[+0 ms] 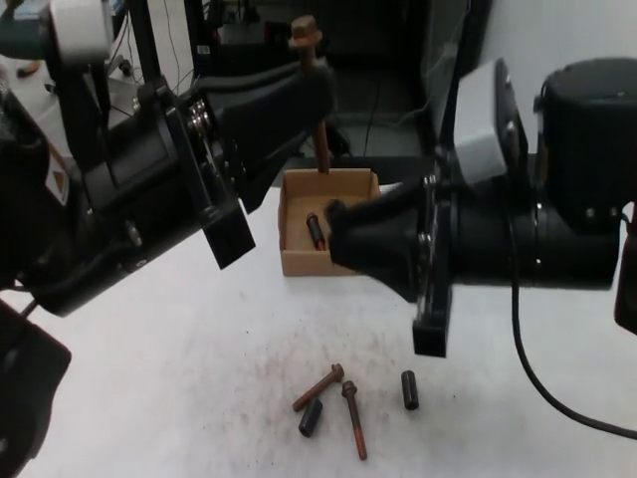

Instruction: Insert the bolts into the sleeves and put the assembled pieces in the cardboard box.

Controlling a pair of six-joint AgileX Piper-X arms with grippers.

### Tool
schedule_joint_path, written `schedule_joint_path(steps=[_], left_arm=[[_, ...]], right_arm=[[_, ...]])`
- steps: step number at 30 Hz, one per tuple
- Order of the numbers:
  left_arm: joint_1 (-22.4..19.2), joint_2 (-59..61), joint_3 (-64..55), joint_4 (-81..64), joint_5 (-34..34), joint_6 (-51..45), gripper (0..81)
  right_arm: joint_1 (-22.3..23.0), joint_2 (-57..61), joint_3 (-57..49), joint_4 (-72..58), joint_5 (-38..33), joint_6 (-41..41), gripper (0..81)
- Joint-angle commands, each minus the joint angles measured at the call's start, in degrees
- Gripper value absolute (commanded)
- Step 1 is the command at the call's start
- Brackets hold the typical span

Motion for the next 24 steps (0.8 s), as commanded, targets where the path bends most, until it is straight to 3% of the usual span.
schedule_joint_path(steps=[1,14,24], left_arm=[[0.0,-0.3,-0.8,0.2,0.4,1.2,0.3],[0.0,-0.3,-0.8,0.4,0.2,1.9,0.3],[0.0,-0.3,-0.8,2.2,-3.6,4.8,0.3]], right_arm=[[0.6,-0.4,-0.1,-4.4,0.6,0.0,0.8],[0.6,-0.4,-0.1,-4.5,0.3,4.1,0.8],[0.6,-0.4,-0.1,-8.7,0.1,4.1,0.8]])
